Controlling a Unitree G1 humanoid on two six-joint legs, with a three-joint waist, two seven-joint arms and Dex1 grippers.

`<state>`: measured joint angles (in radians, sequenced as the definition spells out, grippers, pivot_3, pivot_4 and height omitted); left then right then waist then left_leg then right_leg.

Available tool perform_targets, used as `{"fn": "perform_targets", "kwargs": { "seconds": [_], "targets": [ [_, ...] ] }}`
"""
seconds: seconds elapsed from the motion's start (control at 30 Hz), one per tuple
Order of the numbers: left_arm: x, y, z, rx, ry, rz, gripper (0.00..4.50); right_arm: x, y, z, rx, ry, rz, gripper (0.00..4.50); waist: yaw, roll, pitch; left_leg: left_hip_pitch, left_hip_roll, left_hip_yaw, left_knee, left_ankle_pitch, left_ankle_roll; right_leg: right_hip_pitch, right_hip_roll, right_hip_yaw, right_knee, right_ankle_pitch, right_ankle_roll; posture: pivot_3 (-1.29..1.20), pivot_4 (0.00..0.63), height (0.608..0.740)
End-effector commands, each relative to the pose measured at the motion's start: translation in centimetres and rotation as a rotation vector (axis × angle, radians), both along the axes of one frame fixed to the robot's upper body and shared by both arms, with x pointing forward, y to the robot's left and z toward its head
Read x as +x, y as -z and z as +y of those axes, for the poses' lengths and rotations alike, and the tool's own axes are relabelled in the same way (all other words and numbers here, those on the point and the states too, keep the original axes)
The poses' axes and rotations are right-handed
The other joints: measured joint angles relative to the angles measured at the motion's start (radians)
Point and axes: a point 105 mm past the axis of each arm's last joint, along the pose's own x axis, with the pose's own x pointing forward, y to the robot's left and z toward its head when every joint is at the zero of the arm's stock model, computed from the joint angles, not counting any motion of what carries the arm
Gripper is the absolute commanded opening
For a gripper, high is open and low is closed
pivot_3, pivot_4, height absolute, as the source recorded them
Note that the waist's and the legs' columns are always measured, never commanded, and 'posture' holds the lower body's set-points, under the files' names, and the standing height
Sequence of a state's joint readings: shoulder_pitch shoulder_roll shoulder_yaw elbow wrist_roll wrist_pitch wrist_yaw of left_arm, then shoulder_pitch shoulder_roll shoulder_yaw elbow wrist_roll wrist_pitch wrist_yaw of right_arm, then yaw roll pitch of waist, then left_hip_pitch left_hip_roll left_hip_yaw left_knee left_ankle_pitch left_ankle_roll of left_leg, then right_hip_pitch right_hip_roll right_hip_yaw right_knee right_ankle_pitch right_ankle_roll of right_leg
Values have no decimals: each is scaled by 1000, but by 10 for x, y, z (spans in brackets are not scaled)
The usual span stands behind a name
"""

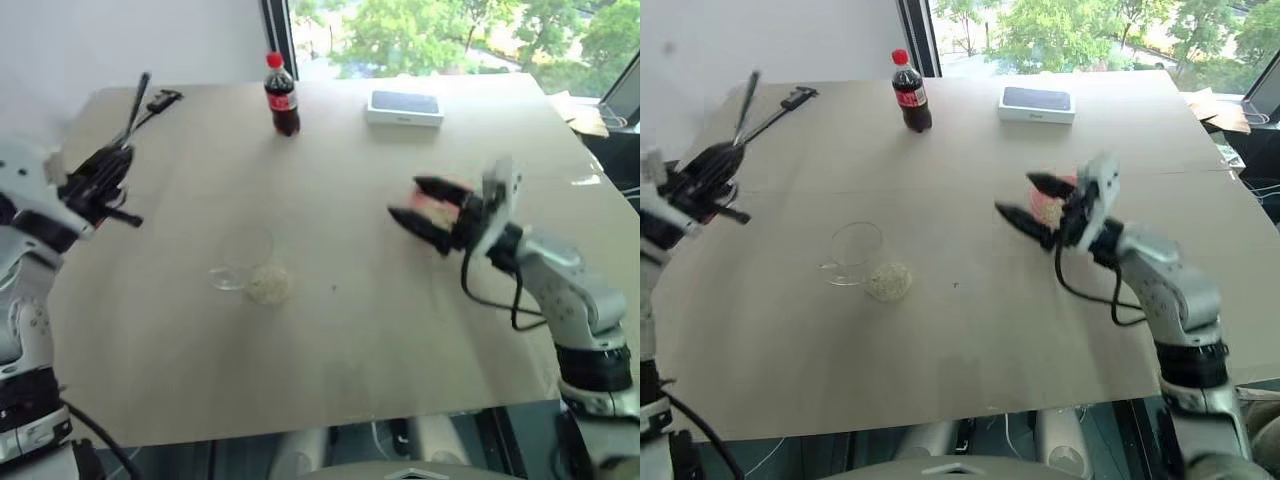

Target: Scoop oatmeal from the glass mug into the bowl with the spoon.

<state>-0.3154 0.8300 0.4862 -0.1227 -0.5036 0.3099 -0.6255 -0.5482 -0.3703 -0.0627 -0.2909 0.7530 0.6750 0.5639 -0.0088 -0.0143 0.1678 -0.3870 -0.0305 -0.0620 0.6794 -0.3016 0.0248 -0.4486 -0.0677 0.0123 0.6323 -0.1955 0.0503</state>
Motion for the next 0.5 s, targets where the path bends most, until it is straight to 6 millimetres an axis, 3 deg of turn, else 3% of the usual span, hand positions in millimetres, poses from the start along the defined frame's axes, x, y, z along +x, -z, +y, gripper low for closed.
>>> {"fn": "perform_targets", "kwargs": {
  "seconds": [0.03, 0.17, 0.23, 0.5],
  "targets": [
    [-3, -31, -49, 77, 143, -91, 32, 2, -39, 11, 106, -9, 18, 4500, -3, 0, 0, 0, 0, 0, 0, 0, 0, 0, 1, 0, 0, 0, 0, 0, 150, 740],
    [-10, -32, -107, 164, 343, -65, 32, 6, -56, 25, 131, -33, 86, 4500, -7, 0, 0, 0, 0, 1, 0, 0, 0, 0, 5, 1, -1, 0, 0, 0, 150, 740],
    [-15, -27, -126, 198, 410, -46, 32, 6, -58, 32, 135, -56, 111, 4500, -9, 0, 0, 0, 0, 3, 0, 0, 0, 0, 5, 2, -1, 0, 0, 0, 150, 740],
    [-22, -21, -154, 284, 503, -33, 32, 6, -76, 53, 206, -108, 191, 4500, -19, 1, 1, 2, 0, 4, 0, 0, 0, 0, 8, 3, 3, 0, 0, 0, 150, 740]
  ]
}}
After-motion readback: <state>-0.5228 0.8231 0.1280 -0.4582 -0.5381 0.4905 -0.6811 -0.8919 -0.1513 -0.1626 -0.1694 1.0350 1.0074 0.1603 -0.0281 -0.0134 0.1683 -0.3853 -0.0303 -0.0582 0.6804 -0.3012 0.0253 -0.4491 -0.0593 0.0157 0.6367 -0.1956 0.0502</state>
